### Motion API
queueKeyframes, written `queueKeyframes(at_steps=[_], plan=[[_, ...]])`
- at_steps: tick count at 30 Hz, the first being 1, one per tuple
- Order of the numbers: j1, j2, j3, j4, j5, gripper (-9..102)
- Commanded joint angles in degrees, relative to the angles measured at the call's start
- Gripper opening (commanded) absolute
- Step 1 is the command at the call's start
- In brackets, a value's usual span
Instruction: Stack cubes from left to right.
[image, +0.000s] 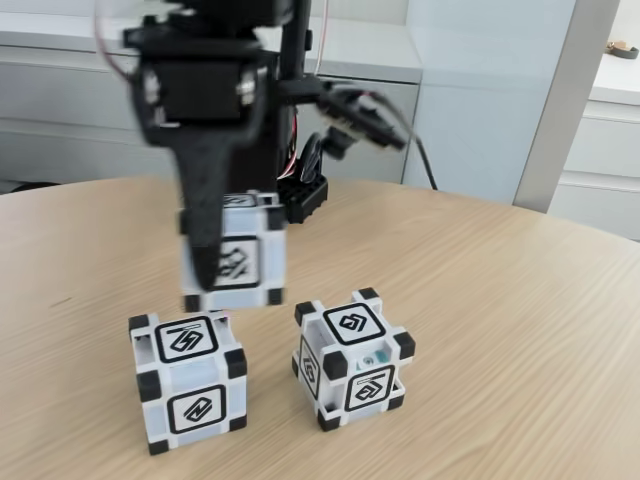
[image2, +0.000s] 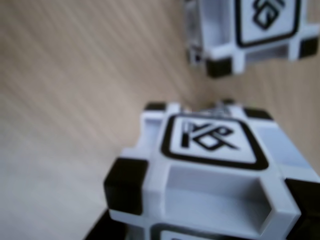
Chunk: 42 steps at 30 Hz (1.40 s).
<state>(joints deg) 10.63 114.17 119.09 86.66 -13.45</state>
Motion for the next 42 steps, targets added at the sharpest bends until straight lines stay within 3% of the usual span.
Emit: queueKeyframes(at_steps=[1, 21, 42], plan=[[2.29, -0.18, -6.24, 0.88, -0.7, 0], [4.39, -14.59, -20.48, 1.32, 1.05, 0], [3.96, -21.62, -20.3, 3.78, -4.39, 1]])
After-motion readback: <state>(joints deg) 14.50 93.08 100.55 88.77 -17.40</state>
